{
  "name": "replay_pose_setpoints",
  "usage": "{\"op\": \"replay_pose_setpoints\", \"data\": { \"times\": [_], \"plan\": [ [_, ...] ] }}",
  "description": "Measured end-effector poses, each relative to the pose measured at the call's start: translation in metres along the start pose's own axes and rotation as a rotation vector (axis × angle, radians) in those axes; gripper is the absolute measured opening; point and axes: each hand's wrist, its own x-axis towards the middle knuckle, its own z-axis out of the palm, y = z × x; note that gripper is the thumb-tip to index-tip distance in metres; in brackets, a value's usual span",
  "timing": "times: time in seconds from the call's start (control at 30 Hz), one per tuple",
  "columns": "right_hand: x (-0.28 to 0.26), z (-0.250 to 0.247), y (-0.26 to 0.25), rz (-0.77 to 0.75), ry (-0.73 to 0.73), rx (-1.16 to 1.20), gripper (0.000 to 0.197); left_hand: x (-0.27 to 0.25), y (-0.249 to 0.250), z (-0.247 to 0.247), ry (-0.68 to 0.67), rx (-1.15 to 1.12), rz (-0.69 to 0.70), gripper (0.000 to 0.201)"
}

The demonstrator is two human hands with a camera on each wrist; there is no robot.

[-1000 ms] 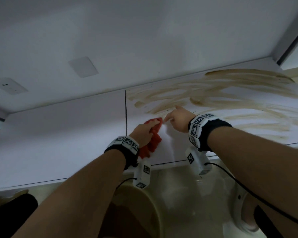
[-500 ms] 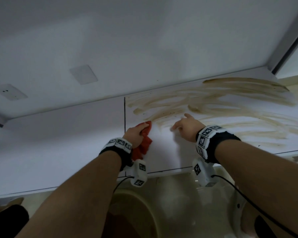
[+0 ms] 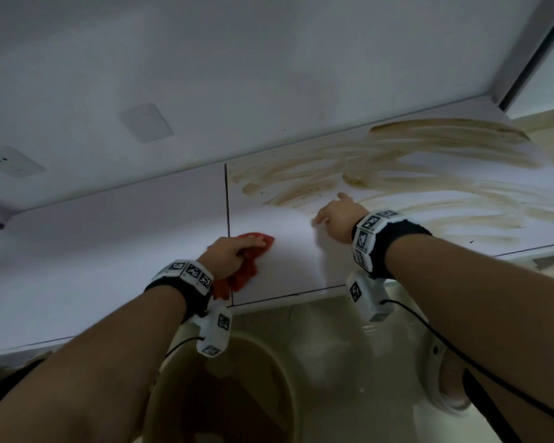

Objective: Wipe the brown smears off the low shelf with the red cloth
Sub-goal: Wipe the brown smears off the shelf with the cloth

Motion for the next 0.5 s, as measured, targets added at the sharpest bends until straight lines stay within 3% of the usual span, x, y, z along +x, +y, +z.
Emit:
{"op": "replay_pose_setpoints", "data": {
  "times": [0.13,0.2,0.3,0.4,0.5],
  "plan": [
    [-0.005,0.0,0.002,0.006,0.002,0.028,0.048,0.028,0.014,-0.009,0.136,0.011,-0.079,0.058],
    [-0.006,0.0,0.003,0.019,0.014,0.035,0.047,0.042,0.034,-0.008,0.132,0.063,-0.097,0.058],
    [-0.006,-0.001,0.006,0.032,0.023,0.031,0.045,0.044,0.069,-0.004,0.069,0.047,-0.018,0.052],
    [-0.003,-0.002,0.004,0.032,0.013,0.018,0.046,0.022,0.092,0.002,-0.02,-0.151,0.022,0.035],
    [-0.002,-0.003,-0.003,0.015,0.003,0.004,0.052,-0.004,0.089,0.006,-0.137,-0.54,-0.11,0.02]
  ]
}}
